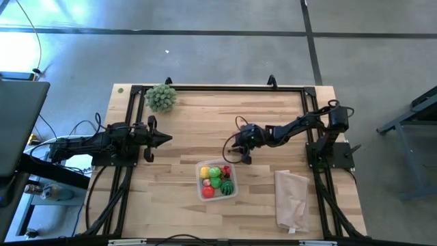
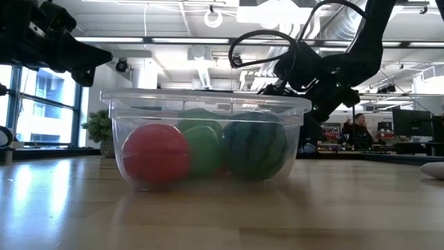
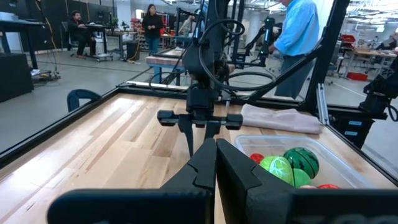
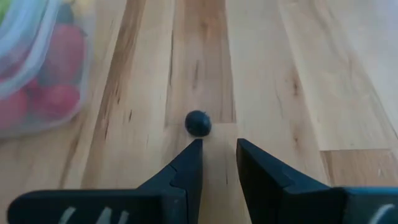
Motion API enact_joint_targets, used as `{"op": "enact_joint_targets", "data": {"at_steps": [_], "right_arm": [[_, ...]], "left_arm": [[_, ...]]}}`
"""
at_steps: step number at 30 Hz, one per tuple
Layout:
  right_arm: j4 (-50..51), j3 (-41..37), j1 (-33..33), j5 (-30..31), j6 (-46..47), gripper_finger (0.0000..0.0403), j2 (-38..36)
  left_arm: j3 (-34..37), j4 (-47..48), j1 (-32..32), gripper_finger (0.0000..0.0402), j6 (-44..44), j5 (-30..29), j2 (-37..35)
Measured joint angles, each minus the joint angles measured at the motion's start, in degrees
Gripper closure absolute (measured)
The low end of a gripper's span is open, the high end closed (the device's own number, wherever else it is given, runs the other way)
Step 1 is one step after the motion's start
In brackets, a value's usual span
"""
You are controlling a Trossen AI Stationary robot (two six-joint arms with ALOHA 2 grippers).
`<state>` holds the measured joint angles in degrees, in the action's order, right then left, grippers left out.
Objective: Pick and placing Produce into tupperware
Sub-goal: Put the blueberry into the transparent bin
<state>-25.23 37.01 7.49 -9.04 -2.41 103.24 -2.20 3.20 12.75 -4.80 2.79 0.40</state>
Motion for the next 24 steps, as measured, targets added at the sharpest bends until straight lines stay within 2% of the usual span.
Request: {"op": "enact_joint_targets", "data": {"at_steps": [4, 11, 24], "right_arm": [[1.9, 0.1, 0.0, 0.3, -3.9, 0.0313, -0.1], [1.4, 0.1, -0.5, 0.5, -5.4, 0.0311, -0.1], [0.8, 0.1, -1.2, 0.9, -6.7, 0.0267, 0.0]], "left_arm": [[0.0, 0.0, 0.0, 0.0401, 0.0, 0.0, 0.0], [0.0, 0.0, 0.0, 0.0401, 0.0, 0.0, 0.0], [0.0, 0.0, 0.0, 0.0401, 0.0, 0.0, 0.0]]}}
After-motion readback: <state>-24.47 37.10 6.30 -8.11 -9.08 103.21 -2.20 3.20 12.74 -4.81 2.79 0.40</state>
